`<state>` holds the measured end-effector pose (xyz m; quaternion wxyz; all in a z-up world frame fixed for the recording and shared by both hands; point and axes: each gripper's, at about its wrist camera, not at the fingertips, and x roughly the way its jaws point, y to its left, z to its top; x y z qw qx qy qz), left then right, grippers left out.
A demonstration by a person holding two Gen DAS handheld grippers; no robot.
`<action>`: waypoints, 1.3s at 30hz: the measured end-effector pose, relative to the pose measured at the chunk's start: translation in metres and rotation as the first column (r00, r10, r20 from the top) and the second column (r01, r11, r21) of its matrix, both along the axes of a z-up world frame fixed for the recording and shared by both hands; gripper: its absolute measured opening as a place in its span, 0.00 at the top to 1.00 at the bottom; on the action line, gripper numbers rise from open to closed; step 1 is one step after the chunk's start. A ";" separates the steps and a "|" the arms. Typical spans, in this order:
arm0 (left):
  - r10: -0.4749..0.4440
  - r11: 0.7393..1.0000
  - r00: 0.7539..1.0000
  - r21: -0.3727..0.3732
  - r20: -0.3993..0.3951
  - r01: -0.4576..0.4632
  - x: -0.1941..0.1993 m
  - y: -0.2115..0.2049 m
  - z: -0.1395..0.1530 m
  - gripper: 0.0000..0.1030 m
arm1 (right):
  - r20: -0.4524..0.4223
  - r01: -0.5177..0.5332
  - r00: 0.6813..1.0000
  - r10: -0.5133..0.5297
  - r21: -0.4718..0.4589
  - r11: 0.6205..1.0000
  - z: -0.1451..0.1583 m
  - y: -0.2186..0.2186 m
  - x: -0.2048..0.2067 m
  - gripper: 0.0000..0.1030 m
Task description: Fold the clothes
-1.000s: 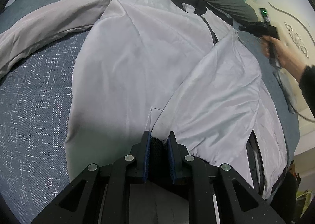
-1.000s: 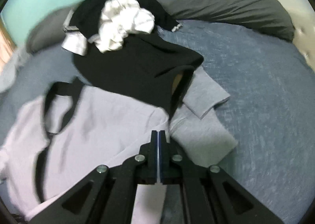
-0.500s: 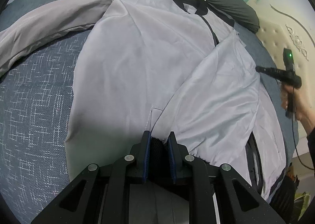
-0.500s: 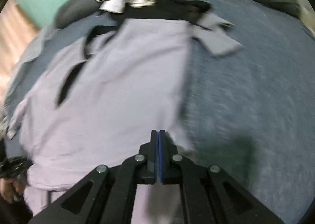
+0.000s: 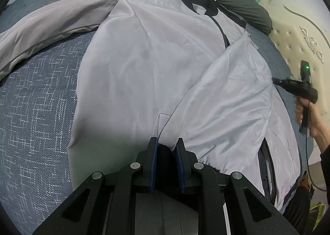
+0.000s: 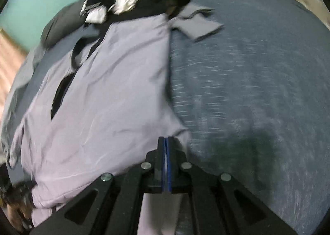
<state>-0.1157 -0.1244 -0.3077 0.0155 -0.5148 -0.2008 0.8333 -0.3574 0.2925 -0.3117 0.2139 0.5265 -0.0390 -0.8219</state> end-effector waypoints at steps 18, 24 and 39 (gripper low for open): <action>0.107 0.993 0.990 0.067 -0.091 -0.101 0.017 -0.008 0.028 0.63 | 0.095 -0.304 0.948 0.304 -0.016 0.953 0.013 -0.111 0.192 0.72; 0.143 0.989 0.981 0.062 -0.127 -0.136 0.034 -0.019 0.039 0.59 | 0.104 -0.376 0.924 0.369 0.065 0.924 -0.002 -0.147 0.224 0.72; 0.169 0.984 0.975 0.077 -0.145 -0.159 0.062 -0.041 0.042 0.59 | 0.125 -0.326 0.941 0.314 0.086 0.941 -0.011 -0.175 0.227 0.97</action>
